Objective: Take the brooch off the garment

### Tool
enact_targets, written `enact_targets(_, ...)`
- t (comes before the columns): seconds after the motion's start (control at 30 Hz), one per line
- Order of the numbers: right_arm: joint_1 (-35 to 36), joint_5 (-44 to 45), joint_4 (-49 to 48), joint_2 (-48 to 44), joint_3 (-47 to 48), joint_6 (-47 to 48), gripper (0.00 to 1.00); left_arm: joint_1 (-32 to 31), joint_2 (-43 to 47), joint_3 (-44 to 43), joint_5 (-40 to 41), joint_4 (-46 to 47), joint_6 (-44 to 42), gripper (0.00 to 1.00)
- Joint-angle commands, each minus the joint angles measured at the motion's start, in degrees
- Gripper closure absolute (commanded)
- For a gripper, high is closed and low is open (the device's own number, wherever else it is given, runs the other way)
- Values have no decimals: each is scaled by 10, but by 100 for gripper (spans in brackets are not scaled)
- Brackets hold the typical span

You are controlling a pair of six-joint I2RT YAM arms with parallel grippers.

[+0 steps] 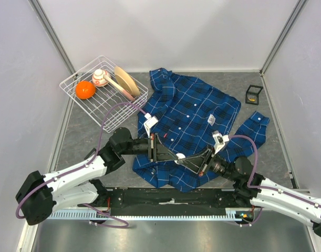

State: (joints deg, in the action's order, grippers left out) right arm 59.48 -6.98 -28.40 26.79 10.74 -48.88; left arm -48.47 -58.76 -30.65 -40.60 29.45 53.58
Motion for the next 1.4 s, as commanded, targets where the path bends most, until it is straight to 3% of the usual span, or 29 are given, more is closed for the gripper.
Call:
enact_targets(0.0,-2,67,5,0,5,-42,100,0,26,3,-5,26,-19,98)
enact_targets(0.37,-3,133,4,-7,-29,-109,97,-6,62,7,31,-8,-65,98)
enact_targets(0.97,-2,134,17,49,-4,-160,89,-41,92,-18,69,-76,-186,98)
enact_targets(1.2,-2,133,10,63,-4,-153,89,-46,100,-20,88,-92,-194,98)
enact_targets(1.3,-2,130,-13,61,-13,-142,77,-47,103,-18,106,-99,-184,98)
enact_targets(1.37,-2,124,-4,57,-11,-133,63,-46,104,-18,138,-117,-175,98)
